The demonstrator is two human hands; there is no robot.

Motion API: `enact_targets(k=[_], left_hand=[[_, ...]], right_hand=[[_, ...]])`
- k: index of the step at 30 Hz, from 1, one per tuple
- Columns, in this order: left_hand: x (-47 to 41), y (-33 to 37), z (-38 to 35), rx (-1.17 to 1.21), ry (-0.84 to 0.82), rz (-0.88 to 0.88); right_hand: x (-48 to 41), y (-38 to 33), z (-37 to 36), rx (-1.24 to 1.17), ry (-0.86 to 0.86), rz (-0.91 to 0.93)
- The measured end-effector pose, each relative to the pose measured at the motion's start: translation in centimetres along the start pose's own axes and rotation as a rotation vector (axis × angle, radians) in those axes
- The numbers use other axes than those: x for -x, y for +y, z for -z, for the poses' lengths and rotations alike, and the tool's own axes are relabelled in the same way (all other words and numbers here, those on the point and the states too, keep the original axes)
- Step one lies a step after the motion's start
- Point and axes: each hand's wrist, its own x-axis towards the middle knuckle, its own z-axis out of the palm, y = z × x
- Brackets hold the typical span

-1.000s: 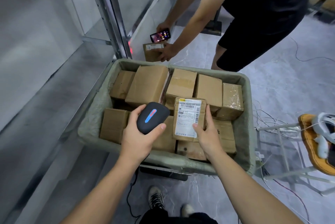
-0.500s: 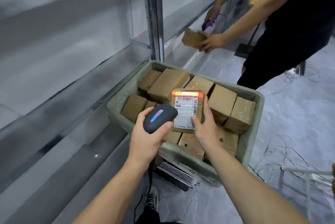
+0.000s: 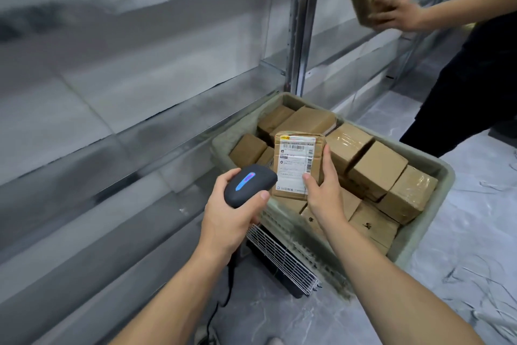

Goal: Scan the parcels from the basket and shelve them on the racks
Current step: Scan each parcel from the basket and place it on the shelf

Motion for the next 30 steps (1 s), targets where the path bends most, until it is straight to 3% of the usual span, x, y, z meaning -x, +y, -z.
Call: enact_targets(k=[12, 21, 30], left_hand=[[2.6, -0.2, 8.0, 0.047, 0.213, -0.001], [7.9, 2.0, 20.7, 0.044, 0.45, -0.146], [15.8, 5.1, 34.4, 0.007, 0.642, -0.283]], right_hand=[[2.2, -2.8, -7.8, -0.02, -0.16, 0.038], [9.0, -11.4, -16.7, -0.107, -0.284, 0.256], [20.2, -21.1, -28.8, -0.265, -0.472, 0.336]])
